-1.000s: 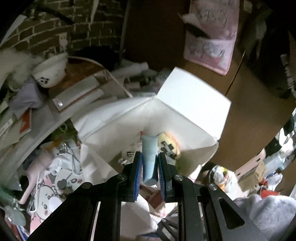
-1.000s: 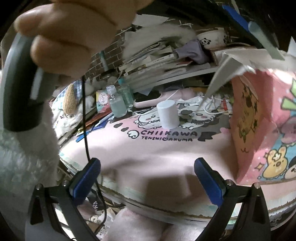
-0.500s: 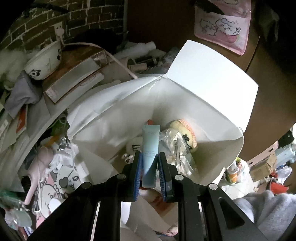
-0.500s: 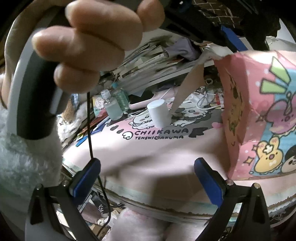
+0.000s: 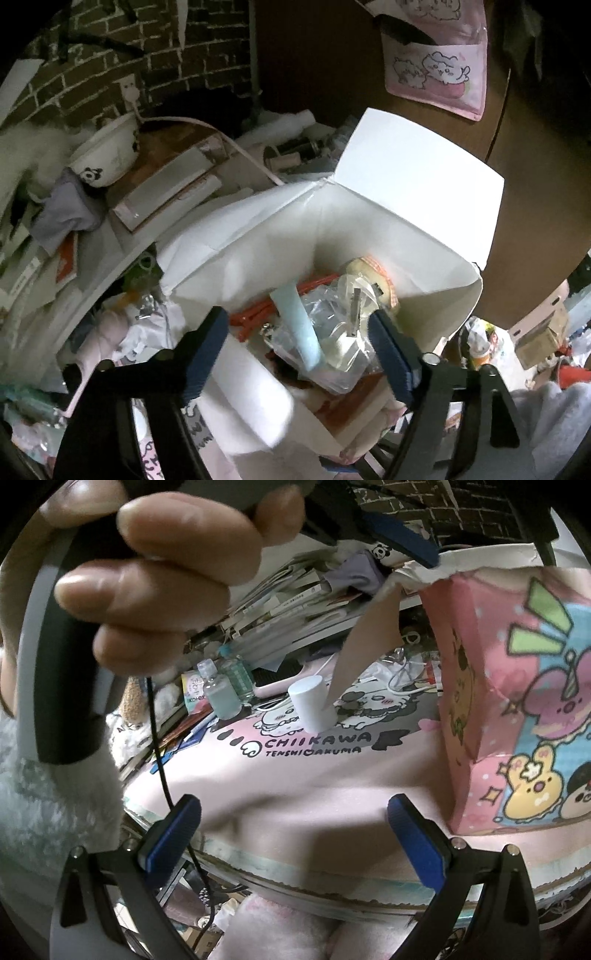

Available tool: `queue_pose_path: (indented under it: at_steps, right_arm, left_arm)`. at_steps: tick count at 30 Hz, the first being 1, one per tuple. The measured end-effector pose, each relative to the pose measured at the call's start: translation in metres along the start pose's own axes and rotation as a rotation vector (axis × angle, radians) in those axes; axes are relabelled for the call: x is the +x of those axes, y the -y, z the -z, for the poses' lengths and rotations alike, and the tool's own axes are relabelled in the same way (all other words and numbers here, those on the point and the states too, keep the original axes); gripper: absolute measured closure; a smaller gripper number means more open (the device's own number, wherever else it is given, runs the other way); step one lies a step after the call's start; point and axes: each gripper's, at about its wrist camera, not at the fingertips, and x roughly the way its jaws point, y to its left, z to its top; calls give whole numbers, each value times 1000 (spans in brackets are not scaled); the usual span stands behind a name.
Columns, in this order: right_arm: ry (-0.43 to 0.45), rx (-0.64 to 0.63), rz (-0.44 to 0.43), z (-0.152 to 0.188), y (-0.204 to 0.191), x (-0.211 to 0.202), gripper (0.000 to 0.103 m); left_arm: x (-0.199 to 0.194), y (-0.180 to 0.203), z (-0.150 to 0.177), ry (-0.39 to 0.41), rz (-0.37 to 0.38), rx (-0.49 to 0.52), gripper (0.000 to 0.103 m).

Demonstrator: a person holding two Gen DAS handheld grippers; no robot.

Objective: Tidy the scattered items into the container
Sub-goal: 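Lower the tube into the white box and open the left gripper, then withdraw the left gripper from the box back over the desk, then grasp the white cylindrical cup with the right gripper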

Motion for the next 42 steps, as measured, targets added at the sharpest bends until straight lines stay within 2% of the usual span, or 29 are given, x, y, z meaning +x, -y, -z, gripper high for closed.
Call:
queue_pose_path:
  at_steps: [5,8,10,13,17,20,25,29,31,35,38,42]
  right_arm:
    - [-4,3,0,0,0,0,2]
    - [-5,-1,4,0,0,1,2]
    - [-7,-3,7,1,-1,2,2]
    - [-10,-13,15,1,-4,4,2]
    - [-7,-34,37,2,-10,8,2]
    - [-12,-51,49,3,-15,12,2]
    - [-31,-88,62,6,-27,21,2]
    - [-42,-141,95,10,-41,31,2]
    - [-55,-173,107,12,-49,38,2]
    - [-74,-221,120,12,-64,49,2]
    - [-83,-255,159,7,-76,60,2]
    - [-105,-284,183,1,-88,72,2]
  left_arm:
    - [-16,-6,5,60,-2,-34,23]
    - [-32,-12,11,112,-33,-53,17]
    - [-45,-15,18,154,-57,-67,16]
    - [-65,-21,31,204,-119,-97,15]
    - [-88,-33,55,267,-282,-159,12]
    - [-101,-45,79,307,-370,-217,10]
    - [-115,-71,128,358,-440,-345,6]
    - [-117,-95,170,401,-551,-444,5]
    - [-119,-106,189,426,-555,-503,5]
    - [-128,-127,224,500,-491,-616,5]
    - [-134,-135,241,521,-533,-658,5]
    - [-151,-138,261,594,-559,-680,5]
